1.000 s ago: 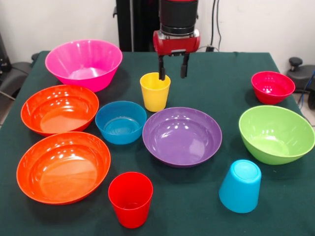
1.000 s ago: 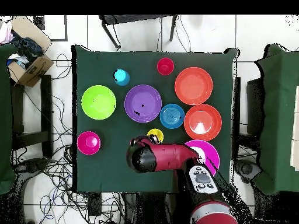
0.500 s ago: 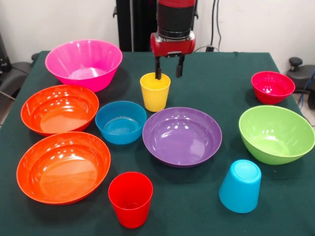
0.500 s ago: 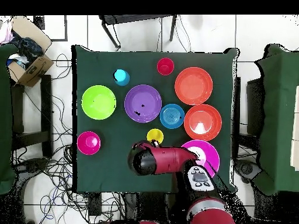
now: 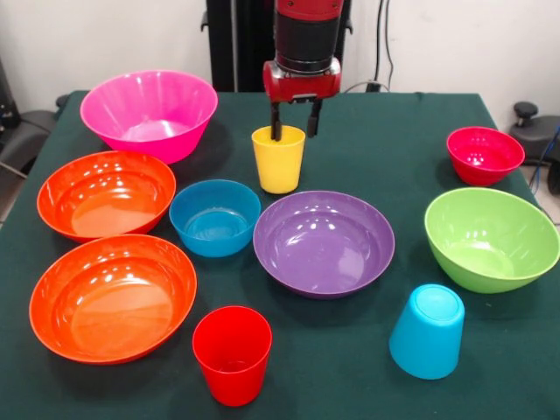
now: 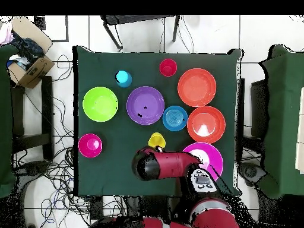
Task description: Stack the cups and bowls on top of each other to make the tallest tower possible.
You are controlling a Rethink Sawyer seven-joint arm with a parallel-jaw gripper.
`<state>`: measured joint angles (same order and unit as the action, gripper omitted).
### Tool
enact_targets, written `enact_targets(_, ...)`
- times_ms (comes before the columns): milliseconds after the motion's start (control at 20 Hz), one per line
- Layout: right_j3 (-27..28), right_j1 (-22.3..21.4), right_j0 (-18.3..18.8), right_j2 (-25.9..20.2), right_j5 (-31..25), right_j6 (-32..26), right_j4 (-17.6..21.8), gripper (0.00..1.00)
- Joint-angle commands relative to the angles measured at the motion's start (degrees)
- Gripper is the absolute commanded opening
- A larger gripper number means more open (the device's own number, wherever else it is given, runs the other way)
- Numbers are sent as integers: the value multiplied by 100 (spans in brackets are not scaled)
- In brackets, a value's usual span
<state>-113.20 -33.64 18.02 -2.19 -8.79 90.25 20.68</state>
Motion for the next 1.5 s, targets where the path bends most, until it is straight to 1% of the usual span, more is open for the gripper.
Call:
enact_targets(50, 513, 233, -93, -251, -238, 215, 336, 100)
enact_targets(350, 495, 147, -25, -376, -42, 195, 440, 100)
enact_targets(600, 522, 168, 35, -463, 111, 189, 485, 100)
enact_targets(900, 584, 158, -39, -385, 262, 231, 579, 100)
enact_targets(1200, 609, 206, -10, -442, 297, 279, 626, 100)
enact_targets(1500, 685, 425, -14, -410, 420, 366, 670, 100)
